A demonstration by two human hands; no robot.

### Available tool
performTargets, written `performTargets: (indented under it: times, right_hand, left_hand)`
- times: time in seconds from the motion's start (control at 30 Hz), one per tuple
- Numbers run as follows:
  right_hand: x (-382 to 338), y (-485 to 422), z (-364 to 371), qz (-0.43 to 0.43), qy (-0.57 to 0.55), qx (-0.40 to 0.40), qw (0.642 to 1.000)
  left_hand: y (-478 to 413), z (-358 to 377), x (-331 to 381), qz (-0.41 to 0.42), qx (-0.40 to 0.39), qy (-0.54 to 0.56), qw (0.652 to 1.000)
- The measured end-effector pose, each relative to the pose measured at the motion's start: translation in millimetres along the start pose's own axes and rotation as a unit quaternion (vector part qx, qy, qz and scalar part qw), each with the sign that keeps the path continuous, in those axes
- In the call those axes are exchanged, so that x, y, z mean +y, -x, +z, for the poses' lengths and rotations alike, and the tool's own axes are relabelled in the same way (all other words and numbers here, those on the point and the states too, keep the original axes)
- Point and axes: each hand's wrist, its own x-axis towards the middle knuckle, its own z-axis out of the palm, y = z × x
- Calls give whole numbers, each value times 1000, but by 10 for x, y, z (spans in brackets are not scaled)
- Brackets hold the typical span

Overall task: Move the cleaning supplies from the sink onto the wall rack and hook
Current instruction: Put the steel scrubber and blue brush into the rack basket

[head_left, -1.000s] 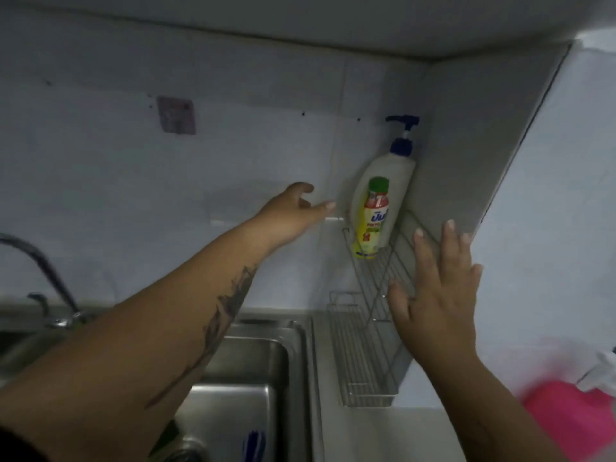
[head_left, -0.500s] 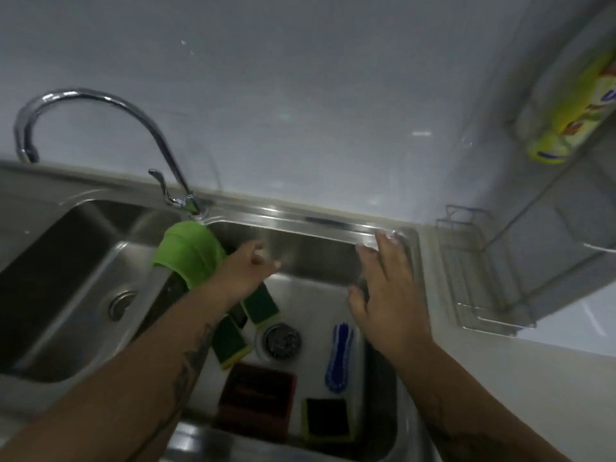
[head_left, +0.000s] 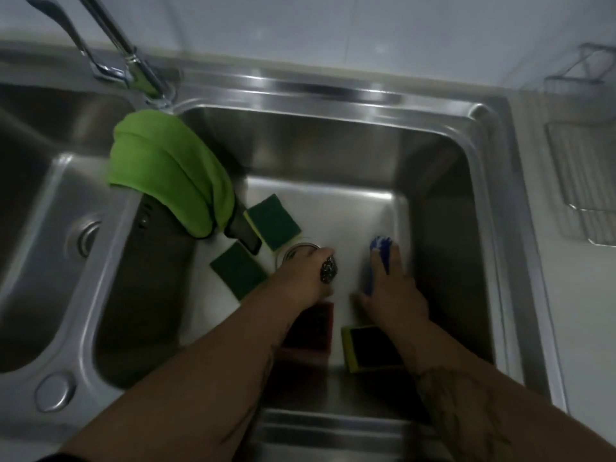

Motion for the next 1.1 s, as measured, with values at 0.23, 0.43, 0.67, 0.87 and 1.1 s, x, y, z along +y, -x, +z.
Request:
performTargets:
  times: [0.23,0.43,0.67,0.87,1.1]
  right_hand:
    - [-90,-123,110,32,5,35,999]
    - [-77,-151,45,59,-40,66,995]
    - [-68,32,-355,48,-150,74,985]
    - [-226,655,-1285,-47,-190,131,972]
    - [-77,1805,-3009,-190,-164,342,906]
  left_hand:
    - [-47,135,-101,-24,87,-49,995]
    - [46,-16,-74,-39,119,17,992]
    - [376,-420,75,-44,147,76,985]
    - [859,-976,474,-26,209,110,971]
    - [1373,-1630,1534,53,302,129,943]
